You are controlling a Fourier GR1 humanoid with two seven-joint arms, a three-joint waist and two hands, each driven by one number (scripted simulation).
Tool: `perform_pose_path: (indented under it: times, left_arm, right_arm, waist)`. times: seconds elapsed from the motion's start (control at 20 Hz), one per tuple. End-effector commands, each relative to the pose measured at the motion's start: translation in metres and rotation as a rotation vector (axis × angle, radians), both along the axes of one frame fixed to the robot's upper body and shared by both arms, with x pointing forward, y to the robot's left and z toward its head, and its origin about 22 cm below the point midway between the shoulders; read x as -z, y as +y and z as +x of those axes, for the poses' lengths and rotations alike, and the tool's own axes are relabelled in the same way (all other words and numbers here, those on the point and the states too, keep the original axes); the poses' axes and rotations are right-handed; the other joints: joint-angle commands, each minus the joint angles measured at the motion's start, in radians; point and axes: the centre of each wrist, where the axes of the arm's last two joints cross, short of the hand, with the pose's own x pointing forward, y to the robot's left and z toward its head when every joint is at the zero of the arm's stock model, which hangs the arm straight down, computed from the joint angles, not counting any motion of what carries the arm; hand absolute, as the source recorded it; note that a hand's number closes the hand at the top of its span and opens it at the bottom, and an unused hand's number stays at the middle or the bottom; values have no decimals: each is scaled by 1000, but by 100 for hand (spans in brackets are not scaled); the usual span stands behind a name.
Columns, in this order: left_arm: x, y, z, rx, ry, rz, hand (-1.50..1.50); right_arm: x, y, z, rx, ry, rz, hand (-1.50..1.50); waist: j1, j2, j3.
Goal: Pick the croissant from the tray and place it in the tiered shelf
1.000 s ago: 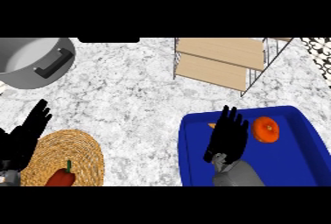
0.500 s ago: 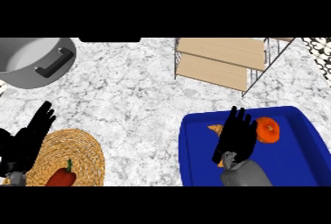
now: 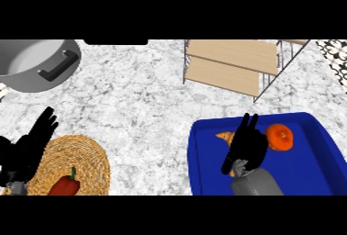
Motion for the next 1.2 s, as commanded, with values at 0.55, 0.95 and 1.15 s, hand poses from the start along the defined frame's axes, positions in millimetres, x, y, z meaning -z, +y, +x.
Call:
perform_pose_path:
  times: [0.55,0.95,1.15]
  left_arm:
    - [-13,7,7,13,5,10,0]
    - [5,1,-11,19,14,0,0]
    - [0,-2,4,34,-11,-2,0]
  right_arm:
    - [23,7,-6,9,-12,-145,150]
    - [-53,29,-17,-115,-198,-125,150]
    - [-69,57,5,-489,-304,57,150]
  waist:
    - [-1,9,5]
    - [-1,6,5]
    - [31,13,6]
